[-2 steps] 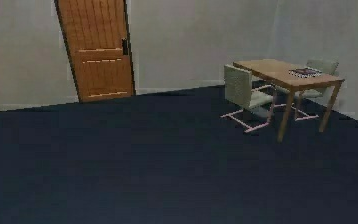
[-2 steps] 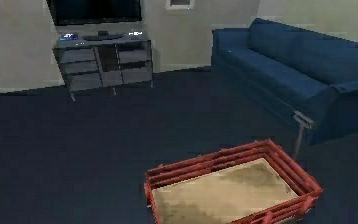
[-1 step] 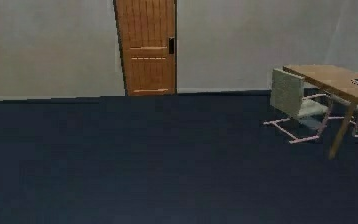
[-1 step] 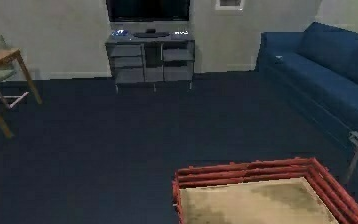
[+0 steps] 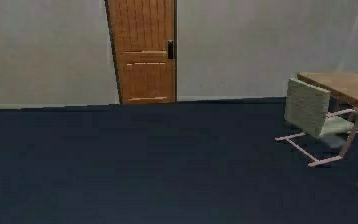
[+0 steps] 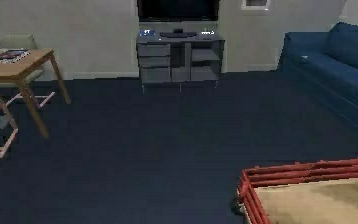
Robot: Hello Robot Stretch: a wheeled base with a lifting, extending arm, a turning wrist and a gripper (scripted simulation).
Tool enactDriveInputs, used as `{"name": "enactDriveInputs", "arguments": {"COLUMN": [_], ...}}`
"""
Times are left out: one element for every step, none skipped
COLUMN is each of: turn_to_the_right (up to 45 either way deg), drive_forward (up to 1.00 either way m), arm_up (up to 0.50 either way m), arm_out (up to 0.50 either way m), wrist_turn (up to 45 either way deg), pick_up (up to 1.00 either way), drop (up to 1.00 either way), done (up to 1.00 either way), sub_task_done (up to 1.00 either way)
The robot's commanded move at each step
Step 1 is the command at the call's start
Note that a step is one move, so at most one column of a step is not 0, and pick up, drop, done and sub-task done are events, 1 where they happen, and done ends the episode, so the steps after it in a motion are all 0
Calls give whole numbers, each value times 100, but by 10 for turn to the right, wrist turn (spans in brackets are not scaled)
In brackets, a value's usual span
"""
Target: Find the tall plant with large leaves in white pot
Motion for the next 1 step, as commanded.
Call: {"name": "enactDriveInputs", "arguments": {"turn_to_the_right": [450], "drive_forward": [0], "arm_up": [0], "arm_out": [0], "wrist_turn": [0], "pick_up": [0], "drop": [0], "done": [0], "sub_task_done": [0]}}
